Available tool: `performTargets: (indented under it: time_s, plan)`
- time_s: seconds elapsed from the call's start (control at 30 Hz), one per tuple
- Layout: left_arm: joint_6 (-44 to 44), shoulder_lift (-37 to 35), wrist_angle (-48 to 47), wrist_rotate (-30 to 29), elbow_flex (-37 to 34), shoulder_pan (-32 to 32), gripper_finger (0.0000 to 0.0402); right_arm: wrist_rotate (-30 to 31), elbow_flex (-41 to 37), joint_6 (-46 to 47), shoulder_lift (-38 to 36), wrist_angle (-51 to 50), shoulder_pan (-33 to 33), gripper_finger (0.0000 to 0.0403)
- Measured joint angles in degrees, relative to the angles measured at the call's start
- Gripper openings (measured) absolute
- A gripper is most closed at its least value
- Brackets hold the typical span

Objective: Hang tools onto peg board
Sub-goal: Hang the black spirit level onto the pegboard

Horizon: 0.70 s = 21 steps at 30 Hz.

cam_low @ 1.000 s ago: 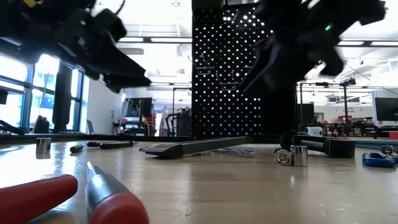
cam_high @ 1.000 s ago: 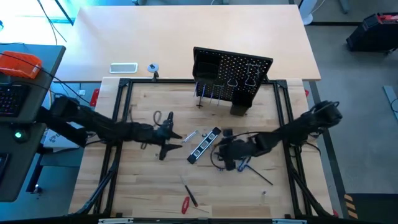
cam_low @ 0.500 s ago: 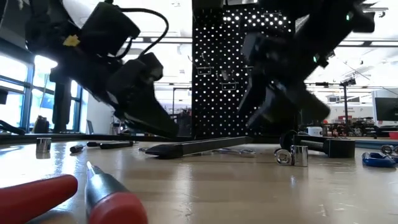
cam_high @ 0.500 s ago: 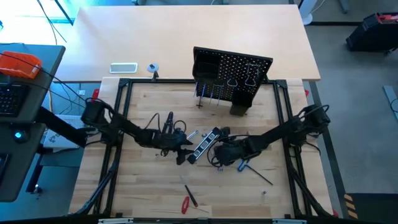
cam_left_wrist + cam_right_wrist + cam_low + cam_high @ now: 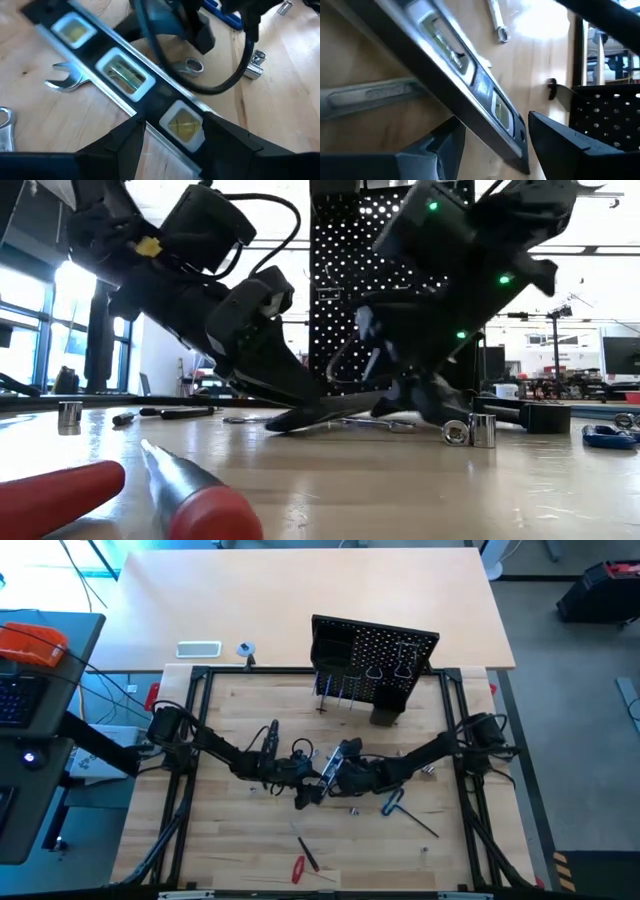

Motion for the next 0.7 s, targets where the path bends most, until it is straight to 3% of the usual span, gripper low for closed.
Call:
performTargets:
  time_s: [0.1,0.2,0.47,0.7]
  plan:
    - [0.1,0.0,-0.3,0.2,0.0,0.0,0.0197,0.0,-0.1,-1.7,0.4,3.6,-1.1,0.0203]
    - [0.4,0.0,-0.4,0.3,0.0,0.0,0.0197,-0.1,-0.1,-2.7,0.4,5.4,-1.5,0.0170]
    - [2.7,0.0,-0.9,0.6,-0.2,0.7,0.0197,-2.3,-0.2,-3.6,0.3,4.4,-1.0,0.0015]
    - [3.3,-1.2,-0.9,0.5,-0.1,1.0,0.0197,-2.2,-0.2,-4.7,-0.3,1.9,0.9,0.0001]
